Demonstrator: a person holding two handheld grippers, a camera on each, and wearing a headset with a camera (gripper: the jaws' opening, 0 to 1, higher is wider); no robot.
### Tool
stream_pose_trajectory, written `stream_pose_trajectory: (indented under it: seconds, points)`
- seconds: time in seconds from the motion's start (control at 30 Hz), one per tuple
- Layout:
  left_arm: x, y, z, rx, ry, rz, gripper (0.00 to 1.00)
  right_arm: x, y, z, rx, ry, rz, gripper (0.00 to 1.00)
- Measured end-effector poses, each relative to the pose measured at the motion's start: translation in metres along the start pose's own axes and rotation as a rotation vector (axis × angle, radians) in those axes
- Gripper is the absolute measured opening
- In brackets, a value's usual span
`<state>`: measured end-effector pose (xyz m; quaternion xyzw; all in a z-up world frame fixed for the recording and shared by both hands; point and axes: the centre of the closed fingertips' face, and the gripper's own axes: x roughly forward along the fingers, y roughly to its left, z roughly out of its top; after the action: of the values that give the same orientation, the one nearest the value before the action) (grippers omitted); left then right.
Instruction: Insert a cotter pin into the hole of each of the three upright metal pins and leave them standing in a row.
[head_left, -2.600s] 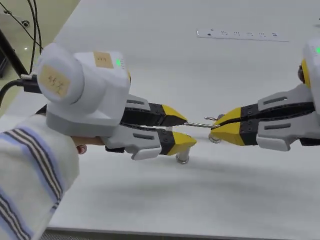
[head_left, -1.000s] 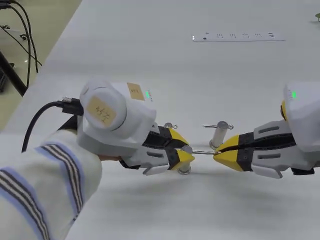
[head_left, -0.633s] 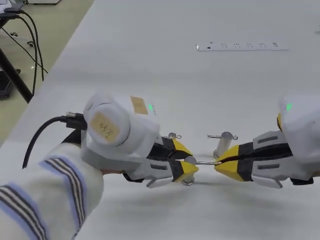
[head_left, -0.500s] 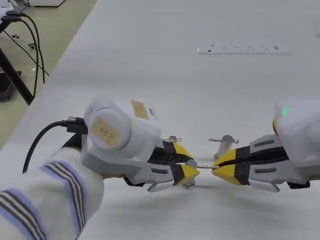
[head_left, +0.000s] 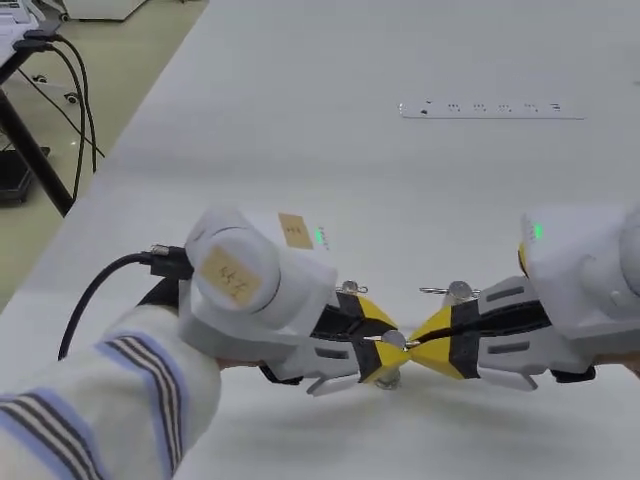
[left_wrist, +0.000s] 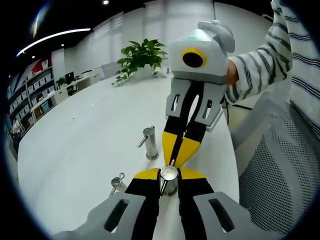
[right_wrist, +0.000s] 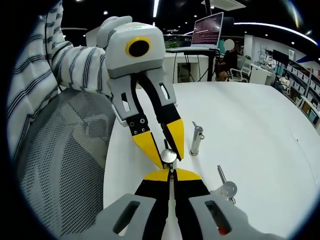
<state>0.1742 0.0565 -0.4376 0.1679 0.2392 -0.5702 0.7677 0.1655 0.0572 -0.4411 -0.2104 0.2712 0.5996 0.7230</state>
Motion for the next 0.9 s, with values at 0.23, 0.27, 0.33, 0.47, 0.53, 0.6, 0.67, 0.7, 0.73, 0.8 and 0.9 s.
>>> stream_pose_trajectory:
  seconds: [0.23,0.27,0.33,0.47,0.53,0.6,0.67,0.7,0.73,0.8,0.9]
  points:
    - [-0.0001,0.0011,0.0003,-0.007,0.002,0.004,0.09,0.0018,-0.0020,-0.0019,-0.007,0.002,0.004,0.00]
    - [-0.0001,0.0013,0.0003,-0.007,0.001,0.006,0.09,0.0021,-0.0024,-0.0020,-0.009,0.001,0.004,0.00]
    - [0.0001,0.0020,0.0004,-0.010,-0.001,0.009,0.09,0.0026,-0.0037,-0.0022,-0.006,0.000,0.002,0.00]
    - [0.0004,0.0025,0.0007,-0.011,-0.003,0.011,0.09,0.0040,-0.0050,-0.0024,-0.020,0.002,-0.003,0.00]
    - [0.0005,0.0037,0.0008,-0.016,-0.005,0.019,0.09,0.0044,-0.0062,-0.0024,-0.026,0.000,-0.009,0.00]
    - [0.0005,0.0043,0.0004,-0.031,-0.016,0.021,0.10,0.0053,-0.0080,-0.0032,-0.027,-0.001,-0.010,0.00]
    - [0.0005,0.0046,0.0005,-0.040,-0.021,0.022,0.10,0.0059,-0.0080,-0.0028,-0.027,-0.003,-0.010,0.00]
    - [0.0006,0.0046,0.0003,-0.041,-0.021,0.022,0.10,0.0058,-0.0081,-0.0031,-0.030,-0.003,-0.011,0.00]
    - [0.0007,0.0045,0.0003,-0.037,-0.021,0.021,0.10,0.0063,-0.0079,-0.0031,-0.030,-0.003,-0.010,0.00]
    - [0.0008,0.0046,0.0003,-0.021,-0.019,0.020,0.10,0.0063,-0.0080,-0.0029,-0.034,-0.007,-0.009,0.00]
    - [-0.0019,0.0074,-0.0001,-0.018,-0.021,0.043,0.17,0.0052,-0.0087,-0.0004,-0.029,-0.028,-0.013,0.02]
